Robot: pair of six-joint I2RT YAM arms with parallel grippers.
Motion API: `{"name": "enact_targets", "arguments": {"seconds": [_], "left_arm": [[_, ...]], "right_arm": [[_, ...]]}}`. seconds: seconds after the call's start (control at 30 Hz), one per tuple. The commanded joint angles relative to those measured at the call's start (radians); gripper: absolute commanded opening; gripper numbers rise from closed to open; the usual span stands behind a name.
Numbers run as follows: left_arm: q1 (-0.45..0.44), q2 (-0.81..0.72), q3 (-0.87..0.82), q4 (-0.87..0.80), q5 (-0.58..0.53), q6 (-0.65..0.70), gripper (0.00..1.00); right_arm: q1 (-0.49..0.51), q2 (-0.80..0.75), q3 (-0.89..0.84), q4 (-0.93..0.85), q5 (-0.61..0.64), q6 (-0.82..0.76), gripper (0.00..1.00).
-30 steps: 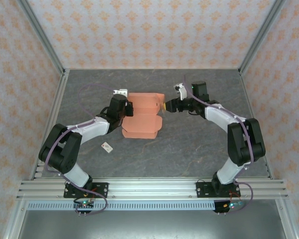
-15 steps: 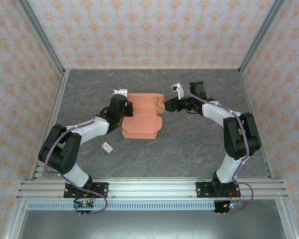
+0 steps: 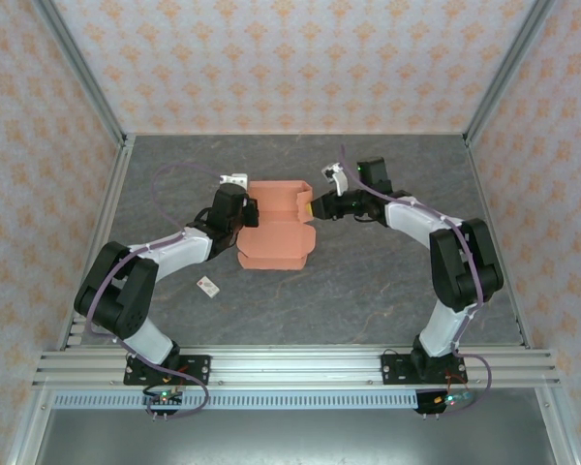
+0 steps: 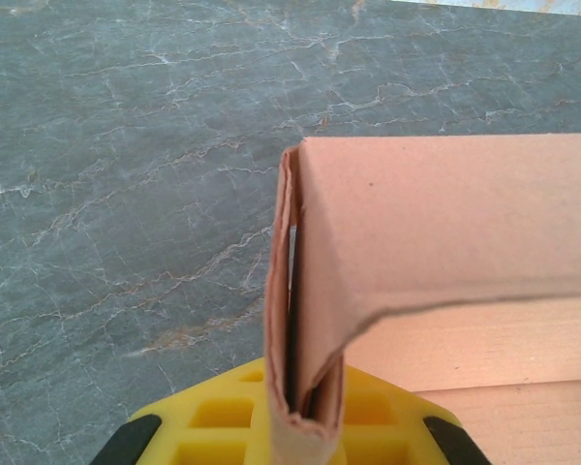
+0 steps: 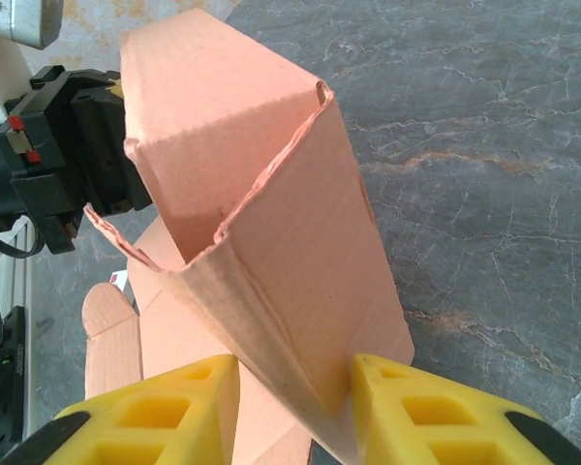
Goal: Fold the paper box
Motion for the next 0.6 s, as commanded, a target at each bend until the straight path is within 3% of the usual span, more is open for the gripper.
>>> {"name": "enact_targets", "arguments": {"seconds": [0.0, 0.57], "left_arm": [[0.003, -0.027, -0.001, 0.001, 0.016, -0.005, 0.0], [-0.016, -0.024, 0.02, -0.024, 0.012, -0.004, 0.0]], "right_arm": [[0.021, 0.011, 0.027, 0.064, 0.062, 0.018, 0.35], [0.148, -0.036, -0.061, 0.234, 0.639, 0.045, 0.3]]}}
